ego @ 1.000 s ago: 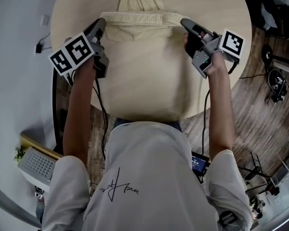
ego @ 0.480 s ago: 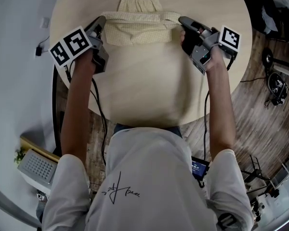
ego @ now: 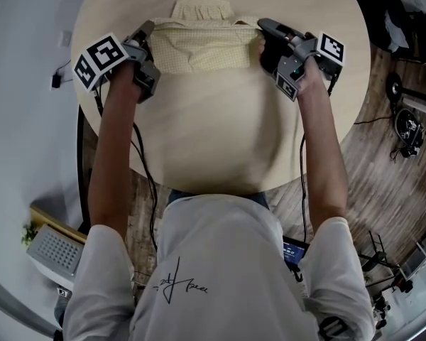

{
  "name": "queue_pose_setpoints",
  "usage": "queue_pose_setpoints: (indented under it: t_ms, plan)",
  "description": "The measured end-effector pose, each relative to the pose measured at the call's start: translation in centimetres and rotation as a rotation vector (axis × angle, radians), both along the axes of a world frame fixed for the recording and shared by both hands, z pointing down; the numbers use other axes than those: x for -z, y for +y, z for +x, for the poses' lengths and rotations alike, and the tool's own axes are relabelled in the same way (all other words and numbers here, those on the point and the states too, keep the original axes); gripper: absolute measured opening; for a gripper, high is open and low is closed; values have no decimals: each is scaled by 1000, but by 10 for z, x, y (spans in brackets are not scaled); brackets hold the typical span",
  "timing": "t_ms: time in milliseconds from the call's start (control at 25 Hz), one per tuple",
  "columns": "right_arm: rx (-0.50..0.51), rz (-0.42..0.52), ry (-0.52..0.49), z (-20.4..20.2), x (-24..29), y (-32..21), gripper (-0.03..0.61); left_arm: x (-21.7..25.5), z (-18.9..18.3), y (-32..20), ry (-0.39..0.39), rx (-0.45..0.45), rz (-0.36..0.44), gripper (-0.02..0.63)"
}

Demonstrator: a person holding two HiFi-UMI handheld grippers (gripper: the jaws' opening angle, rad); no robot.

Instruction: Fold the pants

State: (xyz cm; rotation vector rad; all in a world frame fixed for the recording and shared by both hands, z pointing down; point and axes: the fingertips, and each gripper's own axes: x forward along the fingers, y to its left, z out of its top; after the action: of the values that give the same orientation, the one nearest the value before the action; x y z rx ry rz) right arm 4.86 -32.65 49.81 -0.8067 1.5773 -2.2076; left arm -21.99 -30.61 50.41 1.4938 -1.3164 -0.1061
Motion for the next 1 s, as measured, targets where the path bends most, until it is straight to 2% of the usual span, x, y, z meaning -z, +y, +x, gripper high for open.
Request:
queue_pose_setpoints:
  t_ms: [200,400,480,600,680,800,920,1000]
  plan:
    - [2,-12,2,0,0,0,26,0,0,3,25,14,-13,89]
    - [-24,-15,-38,0,-1,-2,26,-4,-1,4,69,58,-14,92]
    - [-50,-6,-39,2,0,-3,28,-1,0,3,83,64,10,92]
    - [-98,10,-12,9,-2,-7,55,9,1,-1,152,104,69,110]
    - [-117,33,-27,11,1,-10,88,11,-1,-3,172,122,97,165]
    - [-131,70,-42,12,9,-14,110,19,-5,-7,127,121,131,176]
    - [-139,99,-45,14,18,-16,114,28,-10,-8,42,104,152,227]
    - [-132,132,-37,15,24,-16,112,34,-10,-9,-9,77,170,229]
